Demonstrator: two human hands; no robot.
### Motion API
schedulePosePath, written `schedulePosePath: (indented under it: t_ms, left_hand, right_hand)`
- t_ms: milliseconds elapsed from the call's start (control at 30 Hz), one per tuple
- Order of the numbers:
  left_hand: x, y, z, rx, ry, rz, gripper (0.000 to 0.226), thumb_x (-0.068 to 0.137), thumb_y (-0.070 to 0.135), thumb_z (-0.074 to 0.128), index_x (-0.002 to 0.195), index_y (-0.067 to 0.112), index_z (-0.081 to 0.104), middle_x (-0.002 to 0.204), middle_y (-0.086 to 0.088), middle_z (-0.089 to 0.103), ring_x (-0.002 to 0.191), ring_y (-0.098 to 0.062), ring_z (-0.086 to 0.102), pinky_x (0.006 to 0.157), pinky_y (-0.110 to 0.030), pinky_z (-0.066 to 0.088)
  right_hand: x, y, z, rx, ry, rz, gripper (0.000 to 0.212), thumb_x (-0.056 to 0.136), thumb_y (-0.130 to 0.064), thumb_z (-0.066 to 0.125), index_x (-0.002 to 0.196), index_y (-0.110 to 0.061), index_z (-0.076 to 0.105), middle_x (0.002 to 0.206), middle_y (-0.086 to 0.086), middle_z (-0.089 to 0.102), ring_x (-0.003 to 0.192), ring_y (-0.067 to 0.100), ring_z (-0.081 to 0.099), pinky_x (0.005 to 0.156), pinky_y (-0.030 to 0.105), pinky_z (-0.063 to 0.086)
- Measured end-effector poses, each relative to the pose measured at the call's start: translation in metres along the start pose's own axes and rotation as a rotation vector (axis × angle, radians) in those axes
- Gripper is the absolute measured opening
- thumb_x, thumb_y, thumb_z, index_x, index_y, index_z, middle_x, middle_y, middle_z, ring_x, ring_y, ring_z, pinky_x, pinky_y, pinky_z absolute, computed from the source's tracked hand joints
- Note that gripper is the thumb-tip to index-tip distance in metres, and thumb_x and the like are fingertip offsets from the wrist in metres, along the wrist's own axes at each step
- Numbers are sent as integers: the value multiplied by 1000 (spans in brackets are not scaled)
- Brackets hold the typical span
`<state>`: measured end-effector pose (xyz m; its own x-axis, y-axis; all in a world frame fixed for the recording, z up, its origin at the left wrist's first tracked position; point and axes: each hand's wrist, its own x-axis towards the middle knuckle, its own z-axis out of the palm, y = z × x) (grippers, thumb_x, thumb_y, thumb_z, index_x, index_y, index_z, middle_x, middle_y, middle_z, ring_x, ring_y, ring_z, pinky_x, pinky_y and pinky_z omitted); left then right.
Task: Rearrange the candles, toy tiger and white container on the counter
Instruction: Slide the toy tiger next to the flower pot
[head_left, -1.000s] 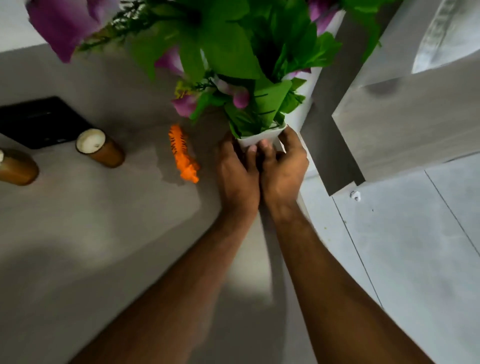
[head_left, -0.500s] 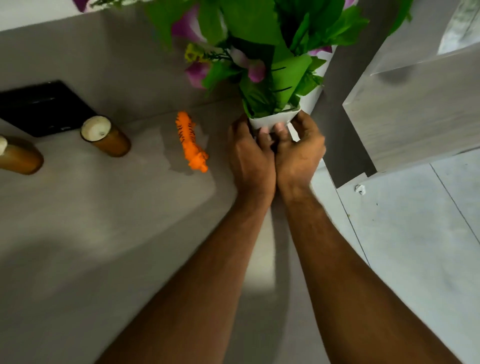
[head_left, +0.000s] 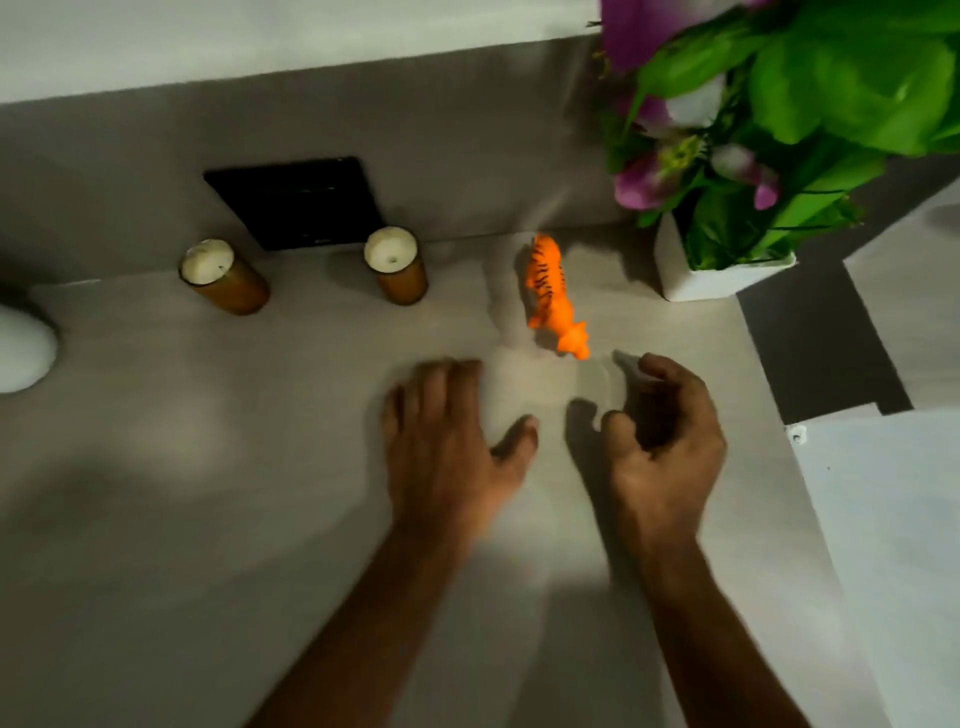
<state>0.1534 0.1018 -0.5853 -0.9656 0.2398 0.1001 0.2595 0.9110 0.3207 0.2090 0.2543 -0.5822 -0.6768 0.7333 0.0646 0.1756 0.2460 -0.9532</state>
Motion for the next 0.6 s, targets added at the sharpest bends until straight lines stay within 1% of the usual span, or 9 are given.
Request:
schedulePosePath:
  t_ms: [67, 100, 133, 200, 267, 333, 400, 467, 600]
  left_hand:
    - [28, -19, -7, 98, -89, 6, 86, 82, 72, 51, 144, 12, 52, 145, -16, 56, 137, -39, 51, 117, -55, 41]
    - [35, -23, -7, 120, -135, 28, 90, 82, 75, 44, 148, 13, 46, 149, -16, 51, 140, -39, 47, 119, -56, 38]
    - [38, -26, -5, 135, -165, 47, 92, 81, 76, 40, 150, 14, 41, 152, -15, 47, 143, -39, 43, 121, -58, 34]
    - [38, -29, -2, 160, -187, 62, 93, 80, 74, 39, 153, 16, 36, 156, -14, 42, 146, -40, 39, 122, -62, 31]
    - [36, -29, 0, 175, -164, 64, 93, 78, 73, 39, 154, 18, 34, 158, -13, 41, 147, -40, 37, 122, -64, 30]
    - [37, -28, 1, 175, -143, 81, 93, 80, 75, 36, 156, 22, 32, 161, -12, 39, 149, -39, 35, 122, -65, 29]
    - [38, -28, 1, 180, -143, 89, 94, 82, 78, 32, 158, 23, 29, 162, -11, 38, 150, -38, 34, 122, -65, 28]
    - [38, -28, 2, 190, -143, 87, 96, 83, 82, 30, 159, 23, 28, 161, -11, 38, 149, -38, 34, 122, -66, 28]
    - [39, -28, 5, 175, -129, 77, 98, 83, 84, 30, 159, 24, 27, 161, -12, 37, 150, -38, 33, 124, -66, 26]
  right_hand:
    - [-1, -12, 30, -55, 21, -1, 48, 77, -43, 72, 124, -41, 63, 115, -21, 70, 116, 3, 65, 108, 49, 53]
    - [1, -18, 44, -99, 50, 17, 49, 76, -53, 73, 122, -41, 63, 111, -22, 68, 115, -2, 61, 108, 55, 49]
    - [4, -23, 58, -146, 77, 32, 51, 75, -61, 72, 120, -40, 63, 108, -25, 66, 113, -6, 58, 109, 55, 45]
    - [13, -31, 82, -222, 97, 25, 61, 74, -68, 70, 124, -33, 65, 108, -21, 68, 112, 6, 62, 111, 51, 39]
    - [25, -36, 94, -248, 104, 9, 61, 76, -65, 71, 125, -29, 68, 113, -10, 75, 111, 16, 66, 108, 47, 39]
    - [36, -38, 98, -266, 142, -18, 47, 81, -54, 75, 120, -26, 74, 106, -5, 79, 101, 22, 70, 101, 45, 43]
    - [44, -34, 97, -259, 176, -23, 37, 86, -45, 77, 116, -22, 78, 100, 0, 81, 93, 27, 73, 96, 52, 54]
    - [49, -28, 94, -243, 198, -11, 38, 88, -42, 79, 119, -20, 78, 104, 3, 81, 95, 29, 73, 90, 58, 57]
    - [59, -24, 90, -237, 208, -7, 48, 88, -46, 78, 127, -18, 75, 114, 1, 78, 105, 27, 69, 95, 55, 57]
